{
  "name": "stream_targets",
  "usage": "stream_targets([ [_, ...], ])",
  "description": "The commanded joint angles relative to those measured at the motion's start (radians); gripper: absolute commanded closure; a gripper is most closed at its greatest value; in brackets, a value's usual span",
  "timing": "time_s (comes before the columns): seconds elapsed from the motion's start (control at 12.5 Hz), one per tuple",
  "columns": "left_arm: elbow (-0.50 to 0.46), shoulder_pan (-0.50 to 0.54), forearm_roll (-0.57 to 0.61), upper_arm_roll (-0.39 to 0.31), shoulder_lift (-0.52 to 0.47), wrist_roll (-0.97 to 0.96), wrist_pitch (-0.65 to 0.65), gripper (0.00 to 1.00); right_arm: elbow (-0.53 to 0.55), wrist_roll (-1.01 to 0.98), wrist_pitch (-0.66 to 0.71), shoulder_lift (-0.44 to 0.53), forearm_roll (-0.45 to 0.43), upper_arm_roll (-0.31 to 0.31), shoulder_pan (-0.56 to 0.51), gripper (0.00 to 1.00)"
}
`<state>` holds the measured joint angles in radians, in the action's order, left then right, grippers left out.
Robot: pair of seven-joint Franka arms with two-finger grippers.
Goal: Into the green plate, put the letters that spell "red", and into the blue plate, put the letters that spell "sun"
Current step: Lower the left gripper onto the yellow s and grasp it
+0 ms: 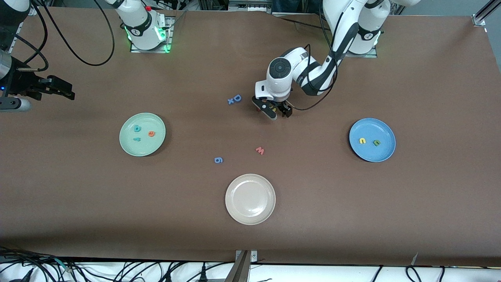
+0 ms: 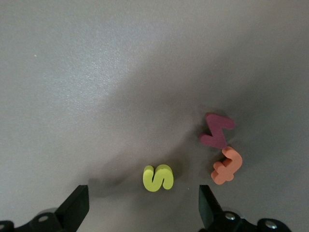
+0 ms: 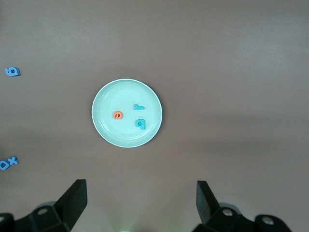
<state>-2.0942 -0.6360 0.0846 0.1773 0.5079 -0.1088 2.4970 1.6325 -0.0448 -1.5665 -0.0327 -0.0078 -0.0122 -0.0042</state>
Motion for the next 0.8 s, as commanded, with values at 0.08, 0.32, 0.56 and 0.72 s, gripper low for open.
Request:
stream_targets([
  [0.08,0.005,-0.004,0.061,-0.002,0.029,-0.006,0.036,0.01,-0.006,-0.015,0.014,0.007,0.011,0.009,-0.008,0.00],
  [0.32,0.008,-0.002,0.061,-0.004,0.032,-0.005,0.040,0.06,-0.006,-0.010,0.014,0.007,0.011,0.011,-0.008,0.00],
  [0.56,0.019,-0.001,0.064,-0.004,0.032,0.003,0.040,0.11,-0.006,-0.012,0.014,0.010,0.009,0.012,-0.005,0.00],
  [0.72,0.034,-0.001,0.066,-0.004,0.044,0.005,0.042,0.23,-0.005,-0.012,0.014,0.010,0.008,0.014,-0.005,0.00],
])
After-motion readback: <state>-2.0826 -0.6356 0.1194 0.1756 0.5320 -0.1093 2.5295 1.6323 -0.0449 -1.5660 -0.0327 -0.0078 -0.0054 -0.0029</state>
